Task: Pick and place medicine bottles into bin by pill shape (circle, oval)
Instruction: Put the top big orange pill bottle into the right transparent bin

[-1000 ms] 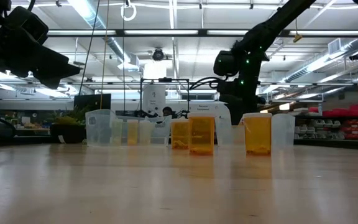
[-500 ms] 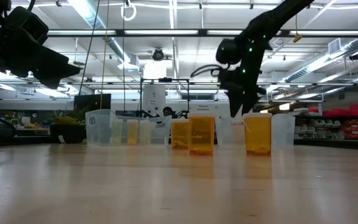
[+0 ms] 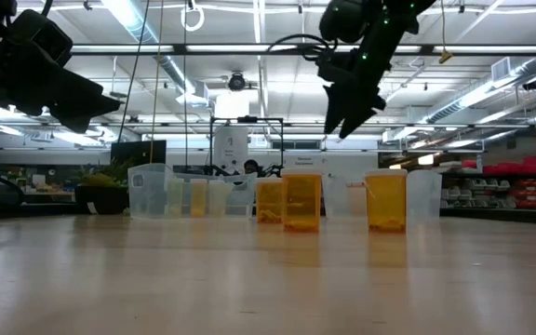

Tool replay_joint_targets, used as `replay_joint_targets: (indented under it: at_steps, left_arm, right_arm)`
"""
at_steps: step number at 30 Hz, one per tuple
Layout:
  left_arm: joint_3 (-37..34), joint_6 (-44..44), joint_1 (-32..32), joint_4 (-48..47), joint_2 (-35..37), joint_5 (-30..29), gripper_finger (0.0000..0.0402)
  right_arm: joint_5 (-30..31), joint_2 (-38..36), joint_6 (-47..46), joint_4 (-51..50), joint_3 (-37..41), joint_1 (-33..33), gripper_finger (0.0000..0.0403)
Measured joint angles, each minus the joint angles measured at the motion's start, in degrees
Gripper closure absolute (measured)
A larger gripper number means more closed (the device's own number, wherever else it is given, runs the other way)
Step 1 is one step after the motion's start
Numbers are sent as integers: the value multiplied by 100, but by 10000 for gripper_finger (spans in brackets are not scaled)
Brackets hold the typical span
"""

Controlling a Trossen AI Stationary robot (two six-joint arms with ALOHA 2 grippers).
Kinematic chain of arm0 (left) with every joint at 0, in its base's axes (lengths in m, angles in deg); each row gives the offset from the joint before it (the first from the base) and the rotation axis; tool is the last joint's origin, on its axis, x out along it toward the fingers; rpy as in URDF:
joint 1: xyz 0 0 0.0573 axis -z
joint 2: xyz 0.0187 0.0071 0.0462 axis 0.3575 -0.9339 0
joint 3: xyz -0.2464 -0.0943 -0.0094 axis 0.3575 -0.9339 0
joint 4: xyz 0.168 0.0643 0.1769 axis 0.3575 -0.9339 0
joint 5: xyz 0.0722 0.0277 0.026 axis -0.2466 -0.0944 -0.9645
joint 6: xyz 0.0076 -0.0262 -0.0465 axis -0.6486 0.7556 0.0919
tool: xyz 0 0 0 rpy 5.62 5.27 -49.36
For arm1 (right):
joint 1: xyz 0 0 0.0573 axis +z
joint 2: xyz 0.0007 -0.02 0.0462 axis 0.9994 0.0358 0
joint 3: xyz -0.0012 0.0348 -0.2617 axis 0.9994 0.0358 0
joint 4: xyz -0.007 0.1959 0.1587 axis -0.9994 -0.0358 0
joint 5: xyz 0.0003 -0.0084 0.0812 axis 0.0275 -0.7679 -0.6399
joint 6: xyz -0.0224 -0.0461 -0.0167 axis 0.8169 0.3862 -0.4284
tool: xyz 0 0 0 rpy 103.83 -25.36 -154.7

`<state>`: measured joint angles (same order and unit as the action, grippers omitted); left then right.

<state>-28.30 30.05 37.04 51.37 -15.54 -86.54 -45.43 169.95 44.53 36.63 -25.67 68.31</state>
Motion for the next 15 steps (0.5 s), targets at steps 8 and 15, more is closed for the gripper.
replay_joint_targets:
  at_steps: [8, 15]
  left_arm:
    - [1, -11, 0, 6, 0, 0, 204]
    - [0, -20, 0, 9, 1, 0, 208]
  right_arm:
    - [62, 619, 2, 693, 0, 766, 108]
    - [-49, 1261, 92, 676, -524, 1000, 109]
